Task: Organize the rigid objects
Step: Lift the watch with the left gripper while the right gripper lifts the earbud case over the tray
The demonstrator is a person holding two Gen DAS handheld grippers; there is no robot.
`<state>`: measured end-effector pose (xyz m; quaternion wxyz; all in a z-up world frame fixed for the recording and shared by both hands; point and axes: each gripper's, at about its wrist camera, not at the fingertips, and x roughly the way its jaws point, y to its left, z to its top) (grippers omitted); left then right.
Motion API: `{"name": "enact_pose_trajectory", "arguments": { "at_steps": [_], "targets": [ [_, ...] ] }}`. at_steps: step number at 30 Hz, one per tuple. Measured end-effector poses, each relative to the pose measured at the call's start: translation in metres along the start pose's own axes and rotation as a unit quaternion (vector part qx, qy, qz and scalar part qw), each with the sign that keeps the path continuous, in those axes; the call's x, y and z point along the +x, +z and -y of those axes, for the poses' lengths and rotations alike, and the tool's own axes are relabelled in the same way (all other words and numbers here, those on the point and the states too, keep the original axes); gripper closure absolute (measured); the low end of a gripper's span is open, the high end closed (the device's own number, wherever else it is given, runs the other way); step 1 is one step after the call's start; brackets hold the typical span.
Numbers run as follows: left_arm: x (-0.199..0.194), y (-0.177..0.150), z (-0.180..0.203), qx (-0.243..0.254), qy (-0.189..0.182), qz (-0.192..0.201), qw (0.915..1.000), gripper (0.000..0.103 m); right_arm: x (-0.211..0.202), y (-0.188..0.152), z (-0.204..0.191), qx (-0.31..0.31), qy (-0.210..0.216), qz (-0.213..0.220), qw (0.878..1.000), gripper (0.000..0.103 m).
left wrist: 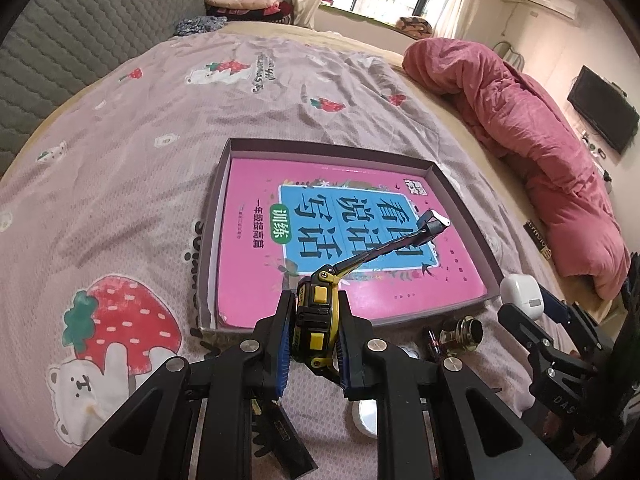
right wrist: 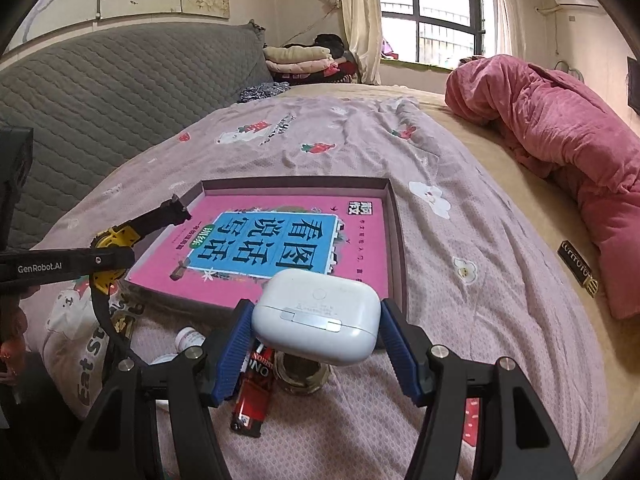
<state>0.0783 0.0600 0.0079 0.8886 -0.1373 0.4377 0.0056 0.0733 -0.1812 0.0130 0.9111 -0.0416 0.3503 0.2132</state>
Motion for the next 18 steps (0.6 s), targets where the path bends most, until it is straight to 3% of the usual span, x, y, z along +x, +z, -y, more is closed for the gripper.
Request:
{"name": "enact_pose_trajectory", "arguments": {
  "at_steps": [18],
  "targets": [
    [0.007,0.029,-0.002,-0.019,0.021,0.013,0.9995,0.084,0.008,0.011,0.005,0.006,-0.006,0.004,1.0,0.04]
  ]
}}
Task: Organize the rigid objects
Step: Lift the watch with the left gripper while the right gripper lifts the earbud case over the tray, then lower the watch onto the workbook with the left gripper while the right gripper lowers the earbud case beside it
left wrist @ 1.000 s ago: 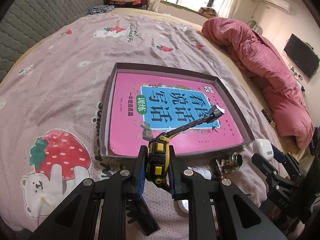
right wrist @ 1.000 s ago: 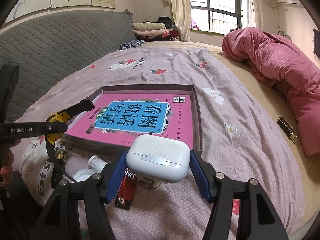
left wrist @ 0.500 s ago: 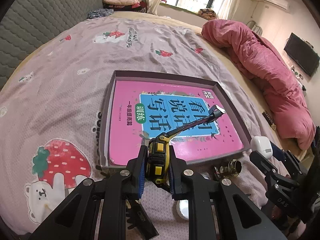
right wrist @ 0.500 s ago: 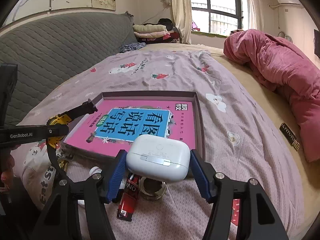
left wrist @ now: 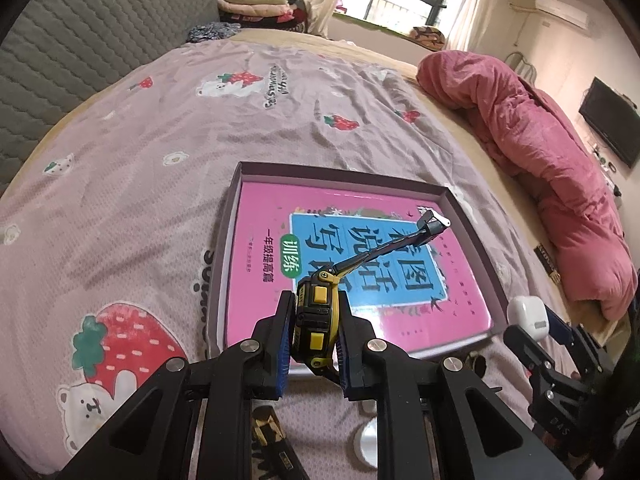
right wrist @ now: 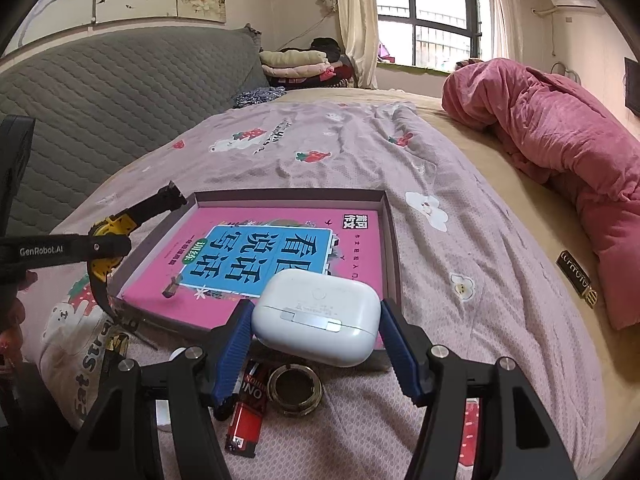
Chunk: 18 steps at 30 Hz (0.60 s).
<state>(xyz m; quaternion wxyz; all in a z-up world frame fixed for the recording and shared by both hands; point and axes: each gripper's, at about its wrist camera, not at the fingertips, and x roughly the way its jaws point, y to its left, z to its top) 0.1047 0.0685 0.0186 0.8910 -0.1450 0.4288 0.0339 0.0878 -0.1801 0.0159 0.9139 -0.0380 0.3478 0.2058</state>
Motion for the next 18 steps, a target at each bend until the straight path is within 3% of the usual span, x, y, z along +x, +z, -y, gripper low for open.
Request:
{"name": "enact_pose_trajectory", "arguments": {
  "at_steps": [6,10,18],
  "targets": [
    [0.015,0.009,-0.006,-0.025,0.012,0.001,0.9996,0.084,0.009,0.003,0.002,0.003,-0.002,-0.002,1.0,0.04],
    [0.029,0.017,-0.014,-0.047,0.04,0.001,0.9981,0.084,0.015,0.007,0.004,0.006,-0.002,-0.003,1.0,0.04],
    [0.06,0.017,-0.015,-0.04,0.087,-0.025,0.9951,0.084,0.02,0.007,0.003,0.0,-0.002,-0.004,1.0,0.04]
  ]
}}
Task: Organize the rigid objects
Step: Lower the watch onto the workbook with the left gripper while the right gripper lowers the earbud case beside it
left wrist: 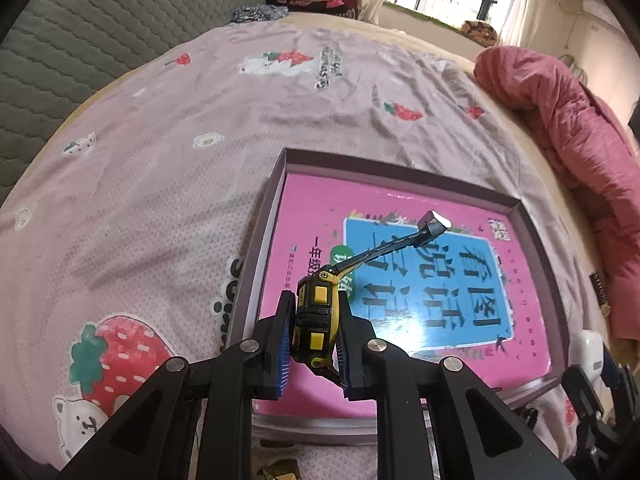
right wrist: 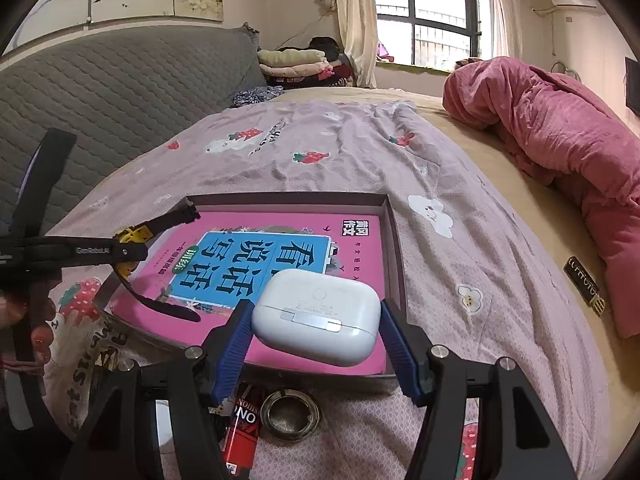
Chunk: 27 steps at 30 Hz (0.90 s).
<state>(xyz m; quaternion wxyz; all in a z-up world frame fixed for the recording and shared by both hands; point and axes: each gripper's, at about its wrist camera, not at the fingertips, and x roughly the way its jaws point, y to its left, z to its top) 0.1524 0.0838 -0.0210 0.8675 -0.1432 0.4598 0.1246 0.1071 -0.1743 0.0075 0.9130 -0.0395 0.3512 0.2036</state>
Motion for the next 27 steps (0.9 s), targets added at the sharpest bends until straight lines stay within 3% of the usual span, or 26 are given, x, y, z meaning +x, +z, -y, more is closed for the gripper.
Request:
{"name": "enact_pose_trajectory", "arguments": {
  "at_steps": [11,27],
  "targets": [
    [0.017,-0.021,-0.008,0.0,0.018,-0.023,0.9996,0.084,0.015,-0.003,0.0,-0.006,-0.008,-0.019,1.0,0.04],
    [0.013,-0.03,-0.01,0.014,0.029,-0.019,0.9993,0.084,0.042,-0.004,-0.005,-0.026,-0.022,-0.062,0.997,0.04]
  ]
}}
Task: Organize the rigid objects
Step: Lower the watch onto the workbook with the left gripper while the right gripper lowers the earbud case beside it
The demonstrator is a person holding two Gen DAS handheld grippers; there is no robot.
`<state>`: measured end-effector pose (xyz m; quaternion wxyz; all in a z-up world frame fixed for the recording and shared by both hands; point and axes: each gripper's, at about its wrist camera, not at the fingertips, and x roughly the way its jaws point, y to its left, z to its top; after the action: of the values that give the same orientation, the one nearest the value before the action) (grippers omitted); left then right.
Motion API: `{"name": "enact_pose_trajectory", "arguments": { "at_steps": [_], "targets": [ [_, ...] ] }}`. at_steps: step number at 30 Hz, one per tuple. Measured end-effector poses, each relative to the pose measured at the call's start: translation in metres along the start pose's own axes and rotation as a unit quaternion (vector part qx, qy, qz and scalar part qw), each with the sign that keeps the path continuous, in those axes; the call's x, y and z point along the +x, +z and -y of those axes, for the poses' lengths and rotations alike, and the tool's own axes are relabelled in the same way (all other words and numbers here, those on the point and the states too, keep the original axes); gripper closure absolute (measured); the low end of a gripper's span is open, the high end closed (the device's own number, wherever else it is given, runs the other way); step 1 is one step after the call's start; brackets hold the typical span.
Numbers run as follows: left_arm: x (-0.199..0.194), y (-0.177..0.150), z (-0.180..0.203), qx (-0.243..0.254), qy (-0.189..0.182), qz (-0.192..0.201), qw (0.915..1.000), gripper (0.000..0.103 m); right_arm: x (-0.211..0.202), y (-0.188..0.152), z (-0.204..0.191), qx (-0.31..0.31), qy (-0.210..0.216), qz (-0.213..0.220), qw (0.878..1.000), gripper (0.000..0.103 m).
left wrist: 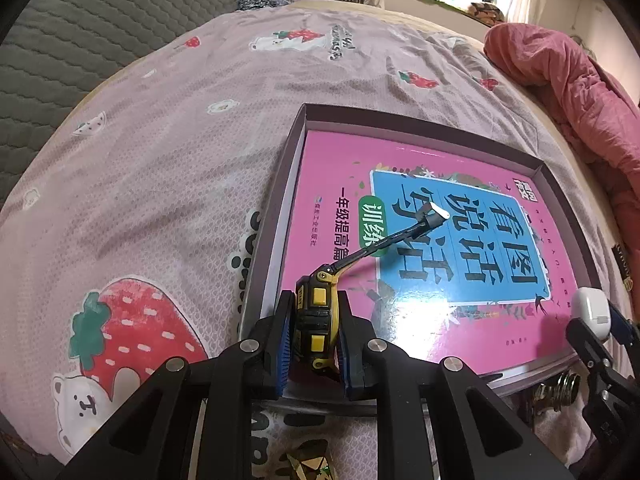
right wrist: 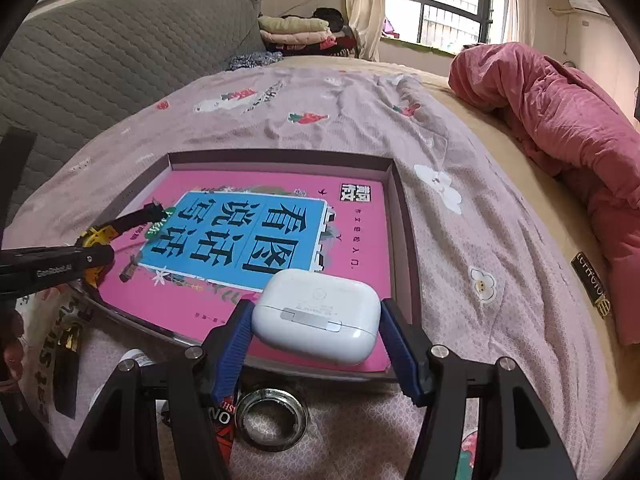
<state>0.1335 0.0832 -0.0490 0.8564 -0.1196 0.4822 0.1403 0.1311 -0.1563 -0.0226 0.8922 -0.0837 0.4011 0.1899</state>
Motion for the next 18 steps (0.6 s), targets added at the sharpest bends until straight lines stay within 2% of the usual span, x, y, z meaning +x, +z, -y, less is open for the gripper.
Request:
{"name": "enact_pose_trajectory", "arguments": {
  "at_steps": [12,18],
  "targets": [
    [0.001,-0.001,0.003,0.015,0.006,-0.002,0.9999,0.084,0.01,0.004,-0.001,-0.008,0.0,-0.03,1.0,0.04],
    [0.001,-0.003,0.006,0.025,0.01,0.001,0.9996,0.084,0.018,0.01,0.003,-0.006,-0.002,-0.071,0.997,0.04]
  ]
}}
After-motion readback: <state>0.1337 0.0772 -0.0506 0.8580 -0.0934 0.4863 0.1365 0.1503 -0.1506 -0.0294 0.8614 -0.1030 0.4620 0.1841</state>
